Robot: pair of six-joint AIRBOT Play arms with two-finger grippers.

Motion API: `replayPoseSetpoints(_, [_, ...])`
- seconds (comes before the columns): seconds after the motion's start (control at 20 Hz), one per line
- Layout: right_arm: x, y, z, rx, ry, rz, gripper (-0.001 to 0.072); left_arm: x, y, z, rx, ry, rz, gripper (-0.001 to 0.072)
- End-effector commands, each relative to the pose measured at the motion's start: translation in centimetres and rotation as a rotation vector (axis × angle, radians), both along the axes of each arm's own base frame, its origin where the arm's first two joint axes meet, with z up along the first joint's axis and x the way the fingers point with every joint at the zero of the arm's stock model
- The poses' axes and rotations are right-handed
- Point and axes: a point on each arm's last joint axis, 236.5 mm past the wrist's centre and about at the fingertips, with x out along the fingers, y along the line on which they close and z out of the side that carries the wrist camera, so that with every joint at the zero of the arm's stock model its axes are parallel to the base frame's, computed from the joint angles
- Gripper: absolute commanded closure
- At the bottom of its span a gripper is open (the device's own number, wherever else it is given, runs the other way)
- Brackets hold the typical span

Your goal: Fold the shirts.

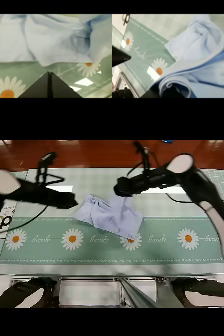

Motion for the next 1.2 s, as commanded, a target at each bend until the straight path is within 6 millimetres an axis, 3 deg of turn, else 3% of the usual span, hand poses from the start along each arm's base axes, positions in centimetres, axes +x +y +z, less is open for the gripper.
replayPoseSetpoints(0.0, [0.5,5.8,-3.1,0.021,0.056,0.071,0.0688,-3.6,4.6,-1.5,0.009,-0.041,0.131,0.0687])
replayPoseSetpoints(0.15, [0.8,7.9,-5.1,0.015,0.087,0.093,0.0688,-5.2,4.9,-3.0,0.008,-0.015,0.143,0.0687])
replayPoseSetpoints(0.35, [1.6,8.9,-7.4,0.012,0.124,0.059,0.0687,-4.4,4.8,-3.5,-0.010,-0.031,0.168,0.0687])
replayPoseSetpoints(0.4, [1.9,9.1,-7.9,0.014,0.125,0.050,0.0609,-4.0,4.8,-3.4,-0.016,-0.042,0.178,0.0687])
replayPoseSetpoints(0.45, [2.1,9.3,-8.2,0.017,0.126,0.039,0.0351,-3.5,4.7,-3.4,-0.028,-0.049,0.188,0.0687])
replayPoseSetpoints(0.5, [2.1,9.4,-8.3,0.023,0.131,0.041,0.0298,-3.1,4.7,-3.5,-0.032,-0.053,0.196,0.0687])
replayPoseSetpoints(0.6, [1.4,9.1,-8.1,0.028,0.167,0.066,0.0299,-2.3,4.7,-4.2,-0.036,-0.040,0.209,0.0687])
replayPoseSetpoints(0.7, [0.9,6.8,-7.3,0.025,0.234,0.089,0.0300,-1.0,5.2,-4.1,-0.039,-0.048,0.238,0.0687])
replayPoseSetpoints(0.75, [0.6,4.8,-6.5,0.020,0.266,0.109,0.0300,-0.3,5.8,-2.4,-0.061,-0.054,0.260,0.0687])
replayPoseSetpoints(0.85, [-0.4,-1.2,-3.4,-0.027,0.271,0.164,0.0301,1.7,7.9,3.4,-0.083,-0.165,0.311,0.0687])
replayPoseSetpoints(0.9, [-0.6,-4.7,-2.0,-0.099,0.235,0.158,0.0301,2.4,9.2,6.5,-0.085,-0.236,0.343,0.0687])
replayPoseSetpoints(1.0, [-0.3,-13.6,0.0,-0.343,0.125,0.033,0.0301,2.8,11.7,11.9,-0.080,-0.363,0.401,0.0687])
replayPoseSetpoints(1.05, [-0.2,-18.7,0.8,-0.485,0.072,-0.085,0.0301,2.4,12.4,13.4,-0.075,-0.399,0.419,0.0687])
replayPoseSetpoints(1.15, [-1.1,-26.9,1.7,-0.656,0.011,-0.369,0.0301,1.0,12.2,13.3,-0.072,-0.394,0.413,0.0687])
